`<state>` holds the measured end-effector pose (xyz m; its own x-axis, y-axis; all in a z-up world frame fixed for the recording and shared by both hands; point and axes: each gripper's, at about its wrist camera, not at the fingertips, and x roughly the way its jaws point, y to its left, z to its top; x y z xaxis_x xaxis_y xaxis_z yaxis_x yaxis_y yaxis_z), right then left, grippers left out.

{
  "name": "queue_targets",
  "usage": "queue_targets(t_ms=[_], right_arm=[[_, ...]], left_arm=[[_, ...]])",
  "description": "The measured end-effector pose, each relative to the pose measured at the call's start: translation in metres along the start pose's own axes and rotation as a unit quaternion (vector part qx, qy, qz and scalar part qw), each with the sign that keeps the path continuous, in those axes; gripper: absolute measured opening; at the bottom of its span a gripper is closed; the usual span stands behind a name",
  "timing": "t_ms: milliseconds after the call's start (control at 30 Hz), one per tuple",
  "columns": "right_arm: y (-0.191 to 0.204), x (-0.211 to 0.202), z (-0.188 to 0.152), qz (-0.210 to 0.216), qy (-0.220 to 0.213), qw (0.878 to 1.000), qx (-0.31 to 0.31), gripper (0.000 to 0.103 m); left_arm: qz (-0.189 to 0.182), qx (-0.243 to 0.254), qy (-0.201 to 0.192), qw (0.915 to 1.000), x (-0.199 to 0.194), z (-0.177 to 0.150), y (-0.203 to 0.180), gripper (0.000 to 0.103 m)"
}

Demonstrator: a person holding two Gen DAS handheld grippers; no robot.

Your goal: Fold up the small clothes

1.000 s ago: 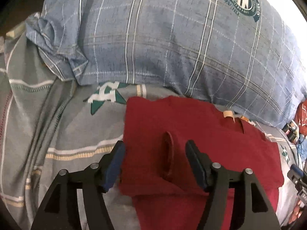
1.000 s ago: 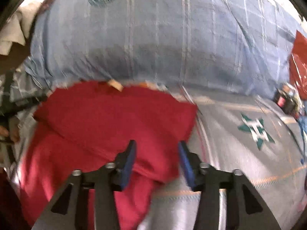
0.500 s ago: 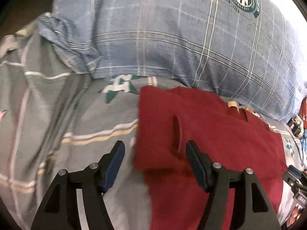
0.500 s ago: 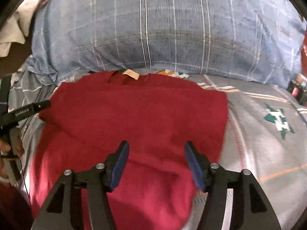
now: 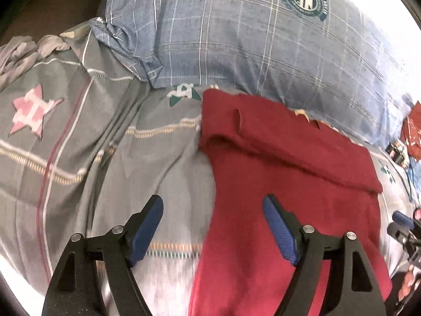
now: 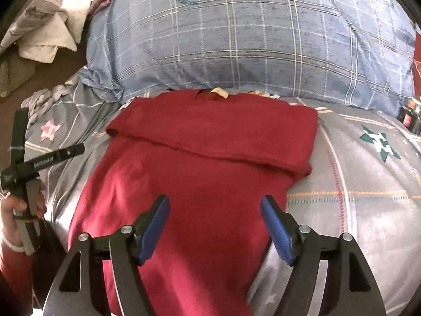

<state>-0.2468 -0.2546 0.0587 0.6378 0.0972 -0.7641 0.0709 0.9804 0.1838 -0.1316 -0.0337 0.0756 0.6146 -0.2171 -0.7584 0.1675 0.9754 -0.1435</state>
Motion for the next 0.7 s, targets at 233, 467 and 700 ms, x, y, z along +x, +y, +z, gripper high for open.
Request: queue_targets(t_ms=[233, 467, 700], right_arm=[[0.017, 0.002, -0.006, 0.018, 0.003, 1.000, -0.004, 0.074], [0.023, 0.008, -0.002, 0.048, 0.002, 0.999, -0.013, 0.074], [0.029, 0.011, 0.001, 0.067, -0.003, 0.997, -0.023, 0.076]], left_arm=[[-0.007, -0.017, 0.012, 0.9998, -0.016, -0.020, 0.006, 0.078], [-0.009, -0.040, 0.014, 0.9991, -0.042, -0.038, 0.008, 0.078], [0.001, -0.035, 0.023, 0.9991, -0.063, -0.057, 0.018, 0.078]])
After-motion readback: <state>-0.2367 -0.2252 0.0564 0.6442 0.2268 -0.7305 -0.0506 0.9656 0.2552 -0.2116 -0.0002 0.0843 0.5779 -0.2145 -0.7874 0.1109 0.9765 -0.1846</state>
